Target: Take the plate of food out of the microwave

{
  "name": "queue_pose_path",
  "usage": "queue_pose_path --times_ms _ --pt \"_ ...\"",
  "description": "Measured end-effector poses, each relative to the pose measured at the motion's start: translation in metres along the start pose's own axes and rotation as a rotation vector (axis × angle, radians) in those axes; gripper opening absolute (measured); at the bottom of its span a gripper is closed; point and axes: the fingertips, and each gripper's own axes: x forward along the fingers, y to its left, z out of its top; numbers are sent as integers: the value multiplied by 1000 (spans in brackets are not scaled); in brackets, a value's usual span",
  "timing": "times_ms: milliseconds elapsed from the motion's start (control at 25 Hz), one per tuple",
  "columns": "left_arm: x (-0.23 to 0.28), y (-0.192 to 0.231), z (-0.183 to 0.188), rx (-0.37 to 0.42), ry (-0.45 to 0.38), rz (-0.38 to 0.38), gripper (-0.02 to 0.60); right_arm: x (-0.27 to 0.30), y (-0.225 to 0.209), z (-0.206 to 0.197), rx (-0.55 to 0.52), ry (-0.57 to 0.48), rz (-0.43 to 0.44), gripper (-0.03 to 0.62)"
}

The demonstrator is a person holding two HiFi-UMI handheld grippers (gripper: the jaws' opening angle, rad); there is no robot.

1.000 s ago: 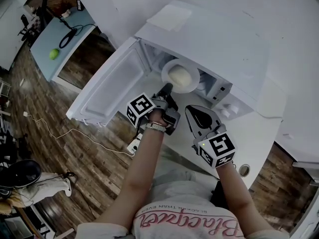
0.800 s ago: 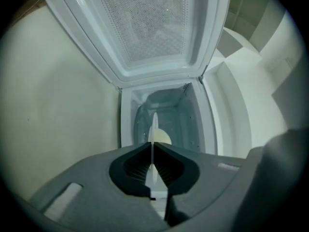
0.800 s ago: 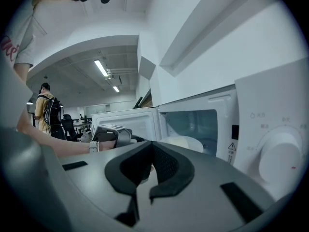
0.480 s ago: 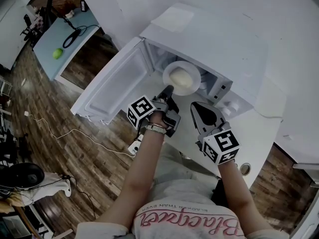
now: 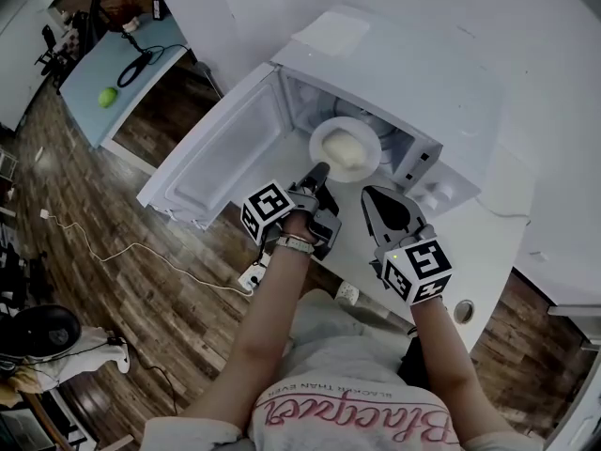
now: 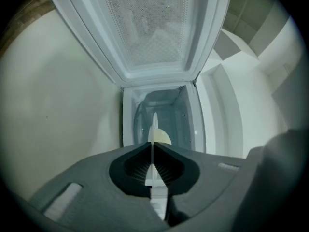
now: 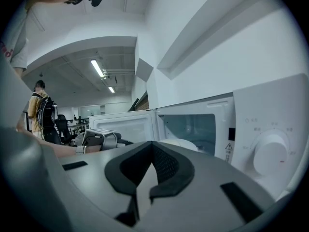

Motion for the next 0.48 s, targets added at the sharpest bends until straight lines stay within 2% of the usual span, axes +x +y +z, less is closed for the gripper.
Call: queue_pose_path --times_ms 480 --pt "-40 -10 2 4 32 -30 18 -20 18 8 18 -40 -91 6"
